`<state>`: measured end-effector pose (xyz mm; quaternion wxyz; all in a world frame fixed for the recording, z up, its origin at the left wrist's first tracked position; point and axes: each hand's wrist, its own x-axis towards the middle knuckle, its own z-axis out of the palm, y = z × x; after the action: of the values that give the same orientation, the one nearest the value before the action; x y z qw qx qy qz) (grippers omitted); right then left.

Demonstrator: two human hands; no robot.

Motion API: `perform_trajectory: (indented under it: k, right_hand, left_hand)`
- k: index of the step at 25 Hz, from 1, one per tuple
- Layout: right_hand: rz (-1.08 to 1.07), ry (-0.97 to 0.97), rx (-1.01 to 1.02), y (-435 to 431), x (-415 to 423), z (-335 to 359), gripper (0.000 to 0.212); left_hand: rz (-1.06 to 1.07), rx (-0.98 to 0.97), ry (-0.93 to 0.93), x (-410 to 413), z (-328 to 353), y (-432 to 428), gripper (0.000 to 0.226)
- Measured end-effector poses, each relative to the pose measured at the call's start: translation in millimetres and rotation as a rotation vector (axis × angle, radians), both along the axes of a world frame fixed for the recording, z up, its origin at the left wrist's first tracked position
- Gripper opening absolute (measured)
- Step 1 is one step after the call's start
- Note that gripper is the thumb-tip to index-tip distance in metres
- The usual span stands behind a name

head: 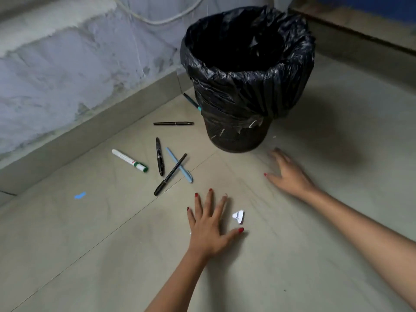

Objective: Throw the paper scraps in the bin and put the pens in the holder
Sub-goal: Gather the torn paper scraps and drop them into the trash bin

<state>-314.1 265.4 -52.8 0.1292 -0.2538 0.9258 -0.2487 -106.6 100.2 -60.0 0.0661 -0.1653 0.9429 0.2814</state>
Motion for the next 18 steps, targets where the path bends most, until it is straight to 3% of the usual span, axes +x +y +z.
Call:
perform_trajectory:
  k: [3,5,8,14,18]
  right_hand:
    - [-0.035,-0.004,0.178,-15.0,-44.2,-15.7,0.078]
    - [-0.049,-0.024,0.241,-26.2,-65.6,-15.0,0.076]
    - [0.077,0.008,0.289,-26.9,-57.1,-13.6,0.066]
    - [0.486,0.064,0.099,14.0,97.1,-13.5,0.075]
    - [0.810,0.028,0.093,28.9,173.7,-7.5,0.085]
  left_hand:
    - [-0.103,-0.107,0.066,-6.6,-5.9,4.9,0.071]
    - [-0.187,-0.194,0.158,-10.2,-13.1,4.6,0.047]
    - [-0.271,-0.180,0.274,-9.0,-27.0,1.0,0.033]
    - [-0.122,-0.104,0.286,-7.4,-16.3,2.9,0.014]
    - [-0.169,-0.155,0.187,-10.3,-8.0,0.7,0.020]
